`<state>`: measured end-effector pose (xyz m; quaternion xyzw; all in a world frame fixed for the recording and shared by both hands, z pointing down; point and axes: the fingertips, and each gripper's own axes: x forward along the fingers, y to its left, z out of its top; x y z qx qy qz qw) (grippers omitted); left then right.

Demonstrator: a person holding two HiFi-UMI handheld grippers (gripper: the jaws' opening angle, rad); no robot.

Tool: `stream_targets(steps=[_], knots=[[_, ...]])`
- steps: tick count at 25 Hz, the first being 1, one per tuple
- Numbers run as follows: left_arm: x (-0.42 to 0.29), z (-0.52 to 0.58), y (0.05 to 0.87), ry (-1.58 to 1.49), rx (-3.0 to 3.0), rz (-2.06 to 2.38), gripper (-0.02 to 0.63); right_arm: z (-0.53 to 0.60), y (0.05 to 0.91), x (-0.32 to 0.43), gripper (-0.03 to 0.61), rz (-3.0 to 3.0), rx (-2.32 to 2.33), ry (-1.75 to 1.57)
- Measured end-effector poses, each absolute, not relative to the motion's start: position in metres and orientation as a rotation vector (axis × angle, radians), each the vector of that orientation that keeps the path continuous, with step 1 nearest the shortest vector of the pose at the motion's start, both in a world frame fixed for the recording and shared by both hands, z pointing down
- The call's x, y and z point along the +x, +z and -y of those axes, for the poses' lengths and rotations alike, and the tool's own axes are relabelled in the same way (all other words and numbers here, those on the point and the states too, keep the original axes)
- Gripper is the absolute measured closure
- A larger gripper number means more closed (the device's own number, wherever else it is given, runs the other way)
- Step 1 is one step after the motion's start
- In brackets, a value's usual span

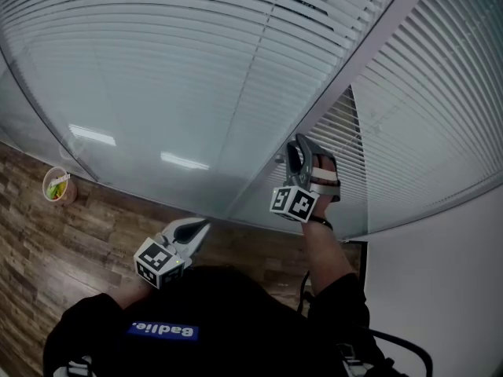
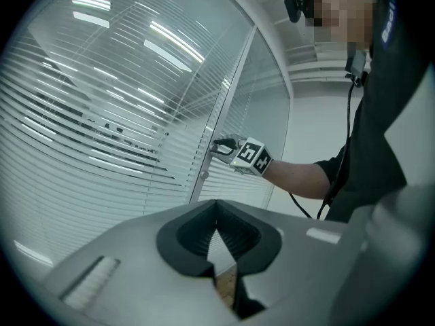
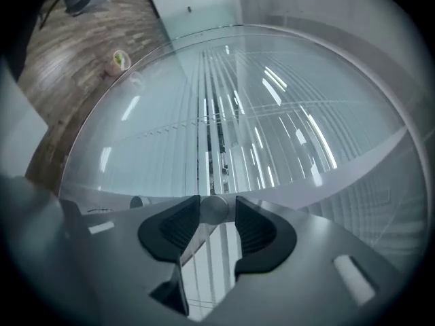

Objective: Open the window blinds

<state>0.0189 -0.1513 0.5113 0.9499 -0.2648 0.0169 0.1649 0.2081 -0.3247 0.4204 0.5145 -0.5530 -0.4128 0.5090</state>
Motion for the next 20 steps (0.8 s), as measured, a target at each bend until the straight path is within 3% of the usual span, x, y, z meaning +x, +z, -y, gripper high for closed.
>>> stream_targets(steps=[3, 20], knots=[[0.0197, 0.1522, 0.5073, 0.050, 2.708, 0.750, 0.614, 0.3254, 0.4219, 0.2072, 0.462, 1.259, 1.160, -1.052], [0.0194, 0.1472, 0.5110, 0.052, 2.717, 0.739, 0.614, 0.3232, 0.4152, 0.2088, 0.451, 1.546, 1.547, -0.767]])
